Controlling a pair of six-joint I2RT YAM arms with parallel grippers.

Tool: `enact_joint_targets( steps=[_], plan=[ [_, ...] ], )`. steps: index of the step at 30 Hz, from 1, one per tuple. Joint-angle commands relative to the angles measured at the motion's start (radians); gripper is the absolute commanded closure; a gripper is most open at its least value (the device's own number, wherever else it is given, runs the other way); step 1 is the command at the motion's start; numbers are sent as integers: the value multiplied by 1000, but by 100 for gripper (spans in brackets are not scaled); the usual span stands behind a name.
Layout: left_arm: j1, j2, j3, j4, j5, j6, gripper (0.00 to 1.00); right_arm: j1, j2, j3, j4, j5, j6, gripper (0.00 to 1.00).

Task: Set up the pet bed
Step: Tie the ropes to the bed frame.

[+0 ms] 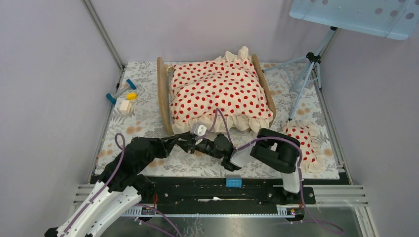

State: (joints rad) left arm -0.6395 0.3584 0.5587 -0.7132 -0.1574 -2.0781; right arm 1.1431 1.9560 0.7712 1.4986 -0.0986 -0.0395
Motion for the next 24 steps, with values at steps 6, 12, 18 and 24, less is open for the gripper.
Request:
enact_joint_targets(
  steps=[6,12,18,24],
  plan=[
    [5,-12,-17,63,5,-123,100,10,-2,43,179,5,-1,65],
    [4,-20,-23,63,6,-129,100,10,0,47,178,12,1,73],
    [5,-28,-30,63,8,-136,100,11,2,47,179,32,21,90],
    [5,-36,-38,64,-7,-138,76,10,-9,38,165,65,33,100]
  ],
)
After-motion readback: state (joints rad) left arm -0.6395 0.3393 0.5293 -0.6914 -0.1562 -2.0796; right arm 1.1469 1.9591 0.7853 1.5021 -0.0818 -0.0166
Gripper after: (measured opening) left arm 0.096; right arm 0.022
